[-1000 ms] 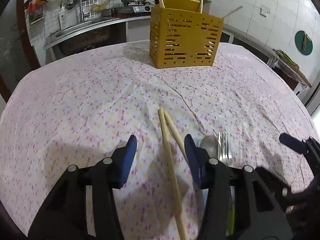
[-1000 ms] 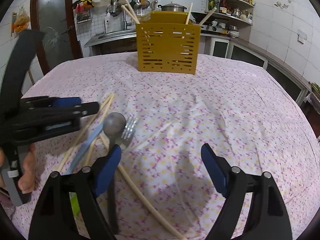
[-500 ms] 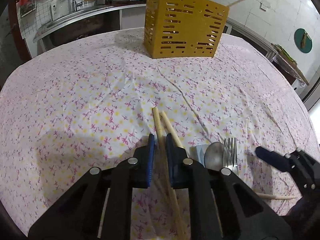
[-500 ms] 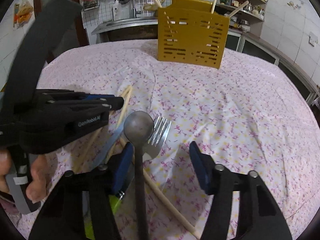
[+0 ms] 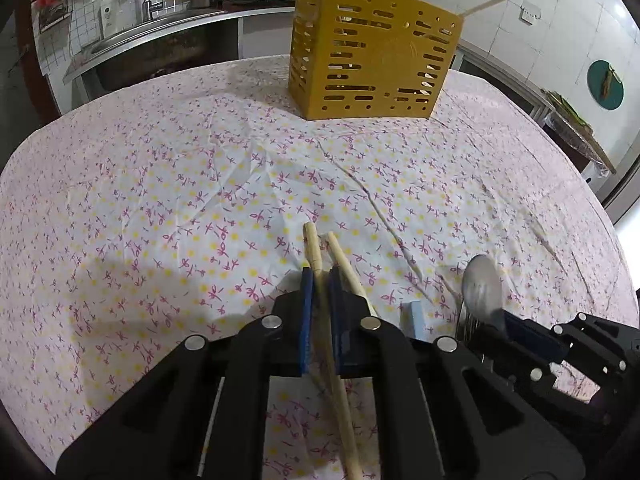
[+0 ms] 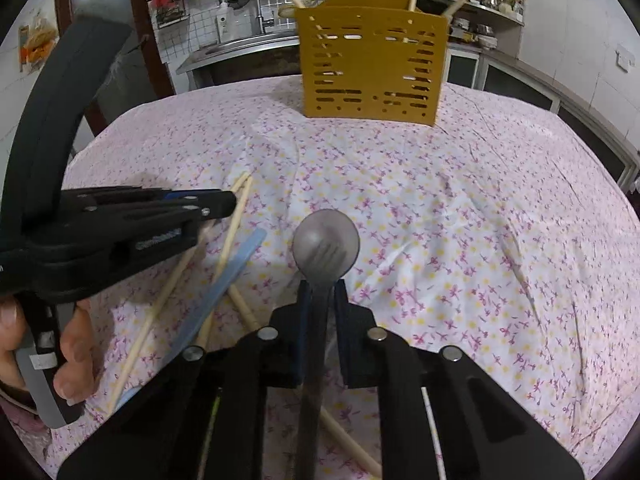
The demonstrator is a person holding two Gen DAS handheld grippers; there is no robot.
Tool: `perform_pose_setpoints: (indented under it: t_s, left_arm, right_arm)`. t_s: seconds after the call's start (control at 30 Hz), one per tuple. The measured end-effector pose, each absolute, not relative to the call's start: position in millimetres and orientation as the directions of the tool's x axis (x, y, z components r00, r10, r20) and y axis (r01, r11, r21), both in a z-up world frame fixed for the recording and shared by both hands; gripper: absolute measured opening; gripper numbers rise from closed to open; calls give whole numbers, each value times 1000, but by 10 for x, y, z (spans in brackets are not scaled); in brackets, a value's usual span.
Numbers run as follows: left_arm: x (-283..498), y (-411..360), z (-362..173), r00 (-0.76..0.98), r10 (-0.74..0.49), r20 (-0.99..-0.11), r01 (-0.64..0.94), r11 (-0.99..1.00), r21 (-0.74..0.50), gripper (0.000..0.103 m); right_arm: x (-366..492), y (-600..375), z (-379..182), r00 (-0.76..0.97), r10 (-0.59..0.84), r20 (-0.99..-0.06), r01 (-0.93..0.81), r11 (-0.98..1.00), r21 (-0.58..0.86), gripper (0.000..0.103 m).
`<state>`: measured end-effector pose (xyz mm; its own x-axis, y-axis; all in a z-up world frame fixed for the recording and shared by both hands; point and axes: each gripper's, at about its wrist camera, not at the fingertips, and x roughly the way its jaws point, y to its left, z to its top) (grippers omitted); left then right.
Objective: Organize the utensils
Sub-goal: 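Close the left gripper on a wooden chopstick while the right gripper grasps the gray spoon, then lift the chopstick and gray spoon and carry them to the yellow holder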
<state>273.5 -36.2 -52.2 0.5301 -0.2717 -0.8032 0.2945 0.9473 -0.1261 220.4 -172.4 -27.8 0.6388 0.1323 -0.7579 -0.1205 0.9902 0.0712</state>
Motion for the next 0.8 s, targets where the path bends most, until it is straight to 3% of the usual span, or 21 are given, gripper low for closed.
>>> perform_pose_setpoints:
  t_s: [0.37,0.8]
  left_arm:
    - [2676,-300,-469,546,-272,-792,282,950,-131,4]
    - [2375,-208,-58,632,-336,-699,311,935,-168,4]
  right_arm:
    - [2255,-1954,-250,646,166,-745,-93,986,139,8]
    - [2190,-2341,-39,696,245,-675,-92,963,255,8]
